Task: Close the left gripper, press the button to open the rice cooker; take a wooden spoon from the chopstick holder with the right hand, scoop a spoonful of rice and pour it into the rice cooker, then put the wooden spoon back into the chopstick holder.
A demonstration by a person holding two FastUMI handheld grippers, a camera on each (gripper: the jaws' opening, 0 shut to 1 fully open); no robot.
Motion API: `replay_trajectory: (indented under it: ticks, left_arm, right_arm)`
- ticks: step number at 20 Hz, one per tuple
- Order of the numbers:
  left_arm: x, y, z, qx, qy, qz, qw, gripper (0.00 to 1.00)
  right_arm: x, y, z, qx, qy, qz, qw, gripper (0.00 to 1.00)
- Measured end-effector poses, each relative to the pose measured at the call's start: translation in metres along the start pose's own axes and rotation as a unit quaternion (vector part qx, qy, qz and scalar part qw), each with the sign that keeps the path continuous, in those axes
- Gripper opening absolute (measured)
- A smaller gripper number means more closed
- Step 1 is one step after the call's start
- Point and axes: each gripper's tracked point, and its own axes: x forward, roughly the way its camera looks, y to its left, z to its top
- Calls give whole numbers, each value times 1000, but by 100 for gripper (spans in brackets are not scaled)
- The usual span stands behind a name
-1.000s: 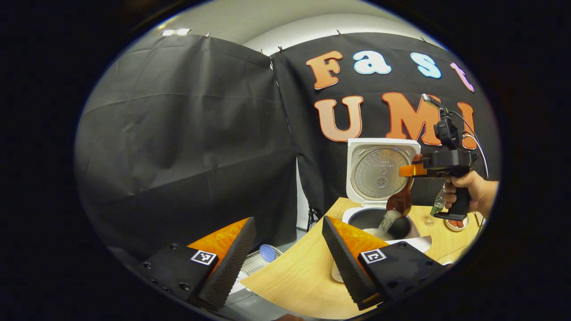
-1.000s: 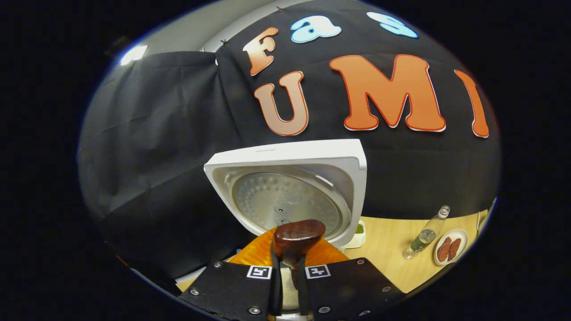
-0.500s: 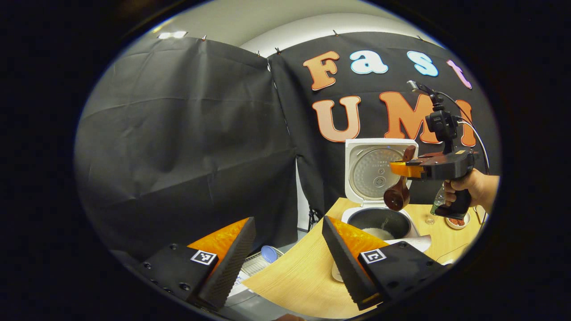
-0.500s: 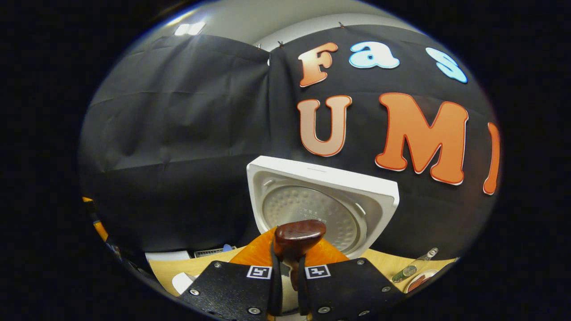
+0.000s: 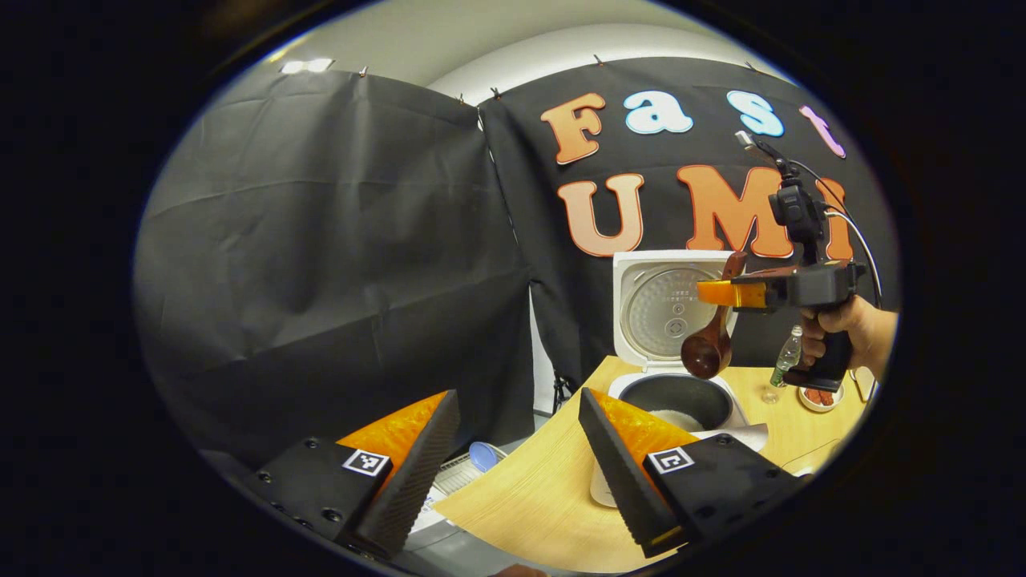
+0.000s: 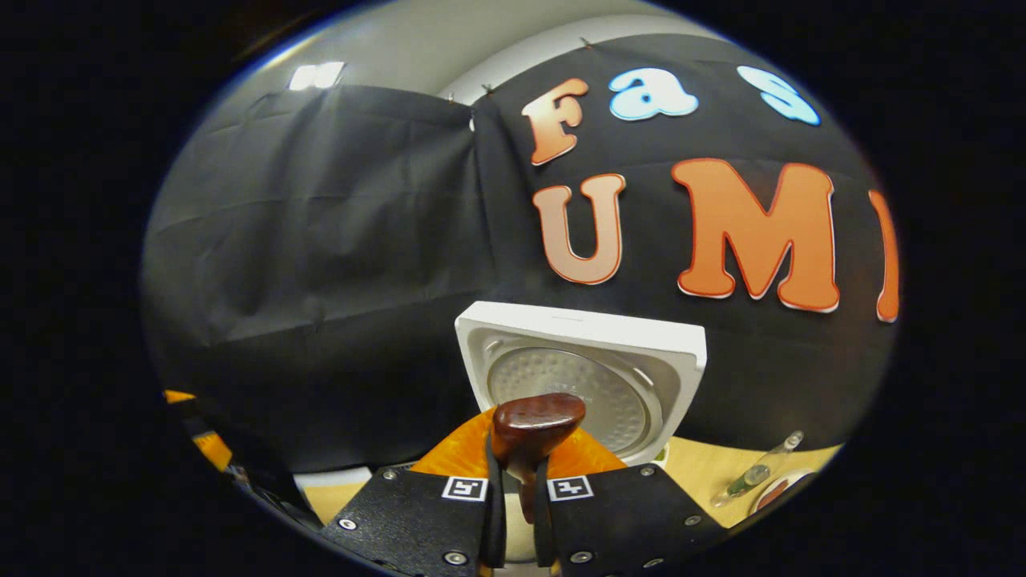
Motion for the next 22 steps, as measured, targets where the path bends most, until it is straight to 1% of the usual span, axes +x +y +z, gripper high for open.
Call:
replay_trajectory:
  ticks: [1, 2, 4, 6, 7, 8, 9, 11, 13, 14, 15, 16, 19, 22]
  left_arm:
    - [-1, -5, 3, 1, -3, -4, 1000, 100]
    - [-4, -9, 5, 0, -4, -8, 1000, 96]
    - [-10, -19, 7, -2, -6, -14, 1000, 96]
    - [-15, -30, 9, -6, -4, -18, 1000, 98]
    - [-20, -36, 9, -7, -4, -22, 1000, 100]
    - [-23, -43, 11, -8, -6, -26, 1000, 96]
    - [-26, -49, 13, -5, -8, -31, 999, 96]
    - [-32, -64, 15, 9, -9, -42, 999, 96]
    - [-40, -79, 19, 15, -15, -54, 998, 96]
    - [-42, -86, 20, 17, -16, -60, 998, 96]
    - [-44, -94, 21, 20, -15, -66, 998, 100]
    - [-44, -102, 24, 22, -15, -71, 997, 96]
    - [-47, -128, 29, 30, -15, -95, 995, 96]
    - [-53, -153, 34, 42, -20, -119, 992, 96]
  right_arm:
    - [-3, -6, 2, 33, 1, -1, 999, 13]
    - [-8, -15, 1, 68, 2, -2, 998, 13]
    - [-25, -34, 2, 130, -1, -2, 991, 13]
    - [-45, -58, 7, 161, -10, -17, 987, 13]
    - [-56, -70, 8, 170, -13, -26, 985, 13]
    - [-69, -80, 7, 177, -14, -33, 984, 13]
    - [-82, -90, 7, 186, -15, -37, 982, 13]
    - [-107, -103, -1, 197, -8, -34, 980, 13]
    - [-139, -125, -7, 204, -10, -47, 978, 13]
    - [-154, -138, -12, 207, -12, -60, 977, 13]
    - [-169, -152, -16, 210, -14, -72, 975, 13]
    - [-184, -162, -19, 217, -17, -84, 973, 13]
    - [-229, -193, -32, 242, -20, -113, 963, 13]
    - [-270, -226, -48, 254, -24, -159, 954, 13]
